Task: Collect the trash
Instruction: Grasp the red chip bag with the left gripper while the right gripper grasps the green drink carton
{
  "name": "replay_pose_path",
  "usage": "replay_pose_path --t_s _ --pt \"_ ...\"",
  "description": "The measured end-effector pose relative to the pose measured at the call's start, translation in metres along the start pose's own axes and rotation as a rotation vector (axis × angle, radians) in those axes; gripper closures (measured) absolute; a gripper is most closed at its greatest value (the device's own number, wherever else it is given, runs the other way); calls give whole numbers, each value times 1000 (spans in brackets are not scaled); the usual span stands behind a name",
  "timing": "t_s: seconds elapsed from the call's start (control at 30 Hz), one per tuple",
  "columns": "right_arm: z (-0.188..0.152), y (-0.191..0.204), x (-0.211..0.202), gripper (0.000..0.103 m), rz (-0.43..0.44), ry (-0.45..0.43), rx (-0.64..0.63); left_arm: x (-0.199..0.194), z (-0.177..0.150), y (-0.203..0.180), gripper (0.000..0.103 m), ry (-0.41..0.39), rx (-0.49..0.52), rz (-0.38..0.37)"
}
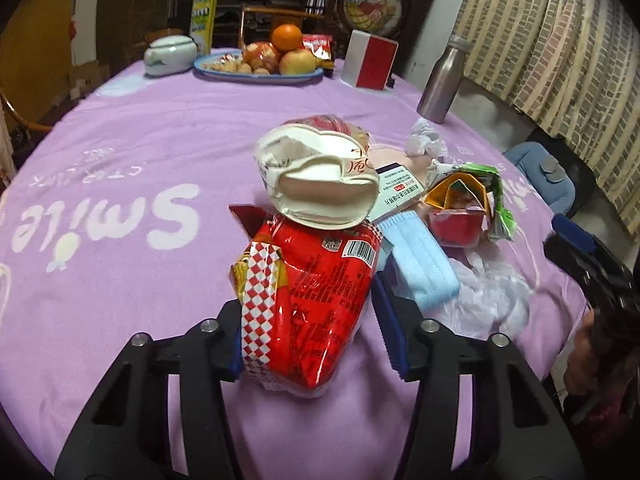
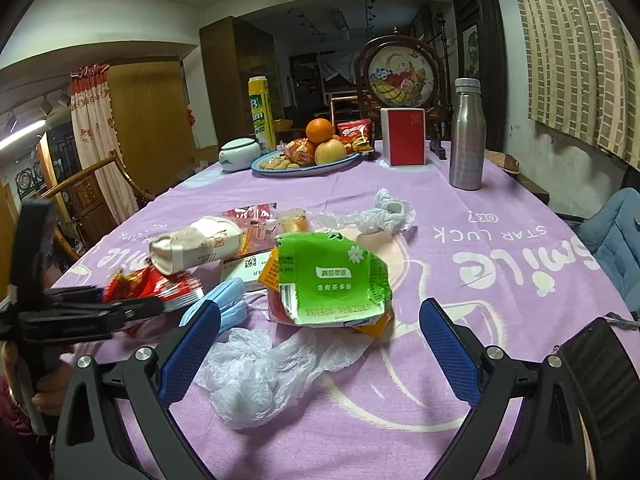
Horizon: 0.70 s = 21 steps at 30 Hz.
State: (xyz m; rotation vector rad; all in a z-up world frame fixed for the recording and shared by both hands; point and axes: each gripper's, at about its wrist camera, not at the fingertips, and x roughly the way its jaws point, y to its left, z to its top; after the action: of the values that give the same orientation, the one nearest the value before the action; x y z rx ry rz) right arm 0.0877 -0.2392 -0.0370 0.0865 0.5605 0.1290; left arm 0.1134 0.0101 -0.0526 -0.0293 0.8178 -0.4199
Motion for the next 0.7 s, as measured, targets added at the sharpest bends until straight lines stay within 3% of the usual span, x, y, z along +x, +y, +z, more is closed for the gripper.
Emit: replay_pose_path --t_s 0.23,0.4,0.47,0.53,0.7 --pt "5 -3 1 6 2 1 10 -35 -22 25 51 -48 -44 62" --pt "15 0 20 6 -23 30 -7 -31 -29 30 50 -41 -64 65" --pt "20 -2 29 6 -18 52 -1 -26 -28 26 43 -38 -58 64" --pt "26 -5 41 6 1 80 14 -22 -27 23 29 -40 -56 70" --pt "42 -18 62 6 59 118 89 -12 -27 27 26 -22 -70 62"
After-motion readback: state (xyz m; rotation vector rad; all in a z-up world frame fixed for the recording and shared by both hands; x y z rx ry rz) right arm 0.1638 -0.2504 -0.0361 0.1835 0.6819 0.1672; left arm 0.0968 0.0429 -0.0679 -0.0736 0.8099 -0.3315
